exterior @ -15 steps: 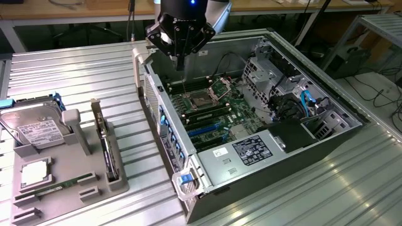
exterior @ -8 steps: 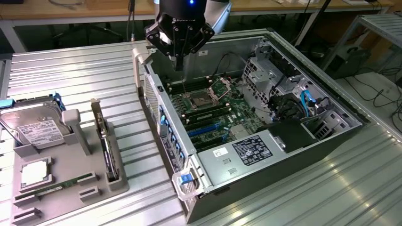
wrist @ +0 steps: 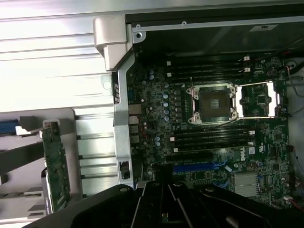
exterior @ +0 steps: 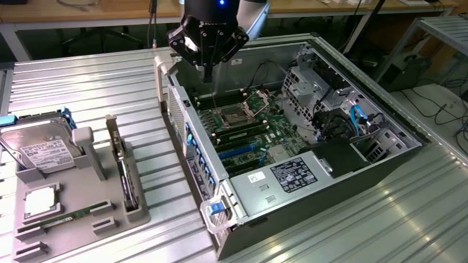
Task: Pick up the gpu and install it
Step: 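Reach for the gpu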
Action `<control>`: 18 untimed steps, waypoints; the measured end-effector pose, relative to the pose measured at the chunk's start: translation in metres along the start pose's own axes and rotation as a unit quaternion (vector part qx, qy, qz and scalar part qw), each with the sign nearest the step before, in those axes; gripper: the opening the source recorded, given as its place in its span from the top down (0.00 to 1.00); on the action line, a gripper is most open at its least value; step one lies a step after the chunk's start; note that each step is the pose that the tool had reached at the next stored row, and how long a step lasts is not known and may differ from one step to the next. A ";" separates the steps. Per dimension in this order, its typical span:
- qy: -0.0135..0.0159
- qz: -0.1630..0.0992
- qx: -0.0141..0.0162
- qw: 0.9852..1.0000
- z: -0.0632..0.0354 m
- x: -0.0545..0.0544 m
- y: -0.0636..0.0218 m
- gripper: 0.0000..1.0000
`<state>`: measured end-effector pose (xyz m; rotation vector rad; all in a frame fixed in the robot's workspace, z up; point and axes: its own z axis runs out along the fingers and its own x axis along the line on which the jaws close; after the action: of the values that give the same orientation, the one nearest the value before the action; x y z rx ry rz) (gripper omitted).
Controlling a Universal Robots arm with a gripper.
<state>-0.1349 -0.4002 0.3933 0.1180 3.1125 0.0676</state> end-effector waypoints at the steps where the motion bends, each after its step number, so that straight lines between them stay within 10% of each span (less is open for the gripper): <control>1: 0.000 0.000 0.000 1.000 0.0000 0.000 -0.0001 0.89; 18: 0.000 0.000 0.000 1.000 -0.0002 0.008 -0.0016 0.89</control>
<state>-0.1427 -0.4012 0.3933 0.1181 3.1125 0.0677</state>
